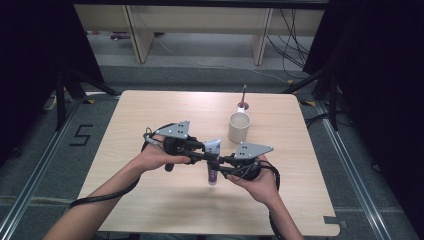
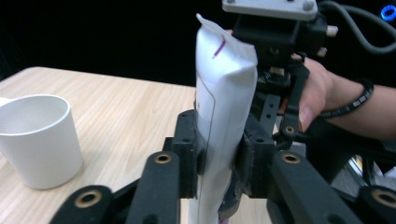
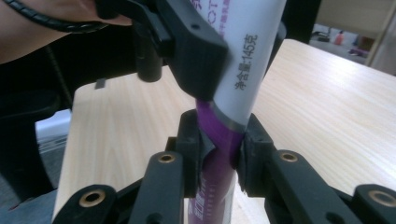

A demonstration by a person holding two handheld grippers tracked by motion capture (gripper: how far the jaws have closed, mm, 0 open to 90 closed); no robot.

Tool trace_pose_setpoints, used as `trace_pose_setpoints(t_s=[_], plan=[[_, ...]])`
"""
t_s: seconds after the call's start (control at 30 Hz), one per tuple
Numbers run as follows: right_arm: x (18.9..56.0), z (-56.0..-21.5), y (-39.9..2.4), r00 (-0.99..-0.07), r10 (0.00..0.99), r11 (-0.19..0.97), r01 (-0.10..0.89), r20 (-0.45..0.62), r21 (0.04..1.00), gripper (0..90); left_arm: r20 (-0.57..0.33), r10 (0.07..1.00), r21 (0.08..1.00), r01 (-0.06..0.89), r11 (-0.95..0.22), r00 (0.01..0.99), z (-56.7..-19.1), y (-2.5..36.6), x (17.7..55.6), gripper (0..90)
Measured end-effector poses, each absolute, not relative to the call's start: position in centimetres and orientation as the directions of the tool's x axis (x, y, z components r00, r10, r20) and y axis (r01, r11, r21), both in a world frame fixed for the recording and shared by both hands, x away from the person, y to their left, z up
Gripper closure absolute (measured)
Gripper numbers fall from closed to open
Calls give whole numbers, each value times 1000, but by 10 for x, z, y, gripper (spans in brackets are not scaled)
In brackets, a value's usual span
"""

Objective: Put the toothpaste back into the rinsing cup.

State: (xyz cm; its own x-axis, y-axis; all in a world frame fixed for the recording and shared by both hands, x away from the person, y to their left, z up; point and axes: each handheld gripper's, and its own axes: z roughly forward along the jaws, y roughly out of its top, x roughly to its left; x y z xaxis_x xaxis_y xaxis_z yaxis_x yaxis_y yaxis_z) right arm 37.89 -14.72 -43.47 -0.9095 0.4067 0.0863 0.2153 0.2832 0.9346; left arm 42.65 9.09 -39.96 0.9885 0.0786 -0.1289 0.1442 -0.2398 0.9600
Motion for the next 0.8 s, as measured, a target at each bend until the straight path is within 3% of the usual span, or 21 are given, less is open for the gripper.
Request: trace_pose_setpoints(t_s=[0.1, 0.3, 0.8], plan=[[381, -435, -151, -898, 432, 293, 222, 79, 930, 749, -89, 151, 968, 121, -219, 984, -398, 97, 427, 550], [384, -435, -160, -861, 498, 245, 251, 100, 937, 749, -56, 242, 973, 107, -204, 969, -399, 119, 420, 433], [390, -423, -179, -784, 613, 165, 244, 95, 956, 747, -28, 538, 978, 135, -161, 842, -438, 190, 395, 355]])
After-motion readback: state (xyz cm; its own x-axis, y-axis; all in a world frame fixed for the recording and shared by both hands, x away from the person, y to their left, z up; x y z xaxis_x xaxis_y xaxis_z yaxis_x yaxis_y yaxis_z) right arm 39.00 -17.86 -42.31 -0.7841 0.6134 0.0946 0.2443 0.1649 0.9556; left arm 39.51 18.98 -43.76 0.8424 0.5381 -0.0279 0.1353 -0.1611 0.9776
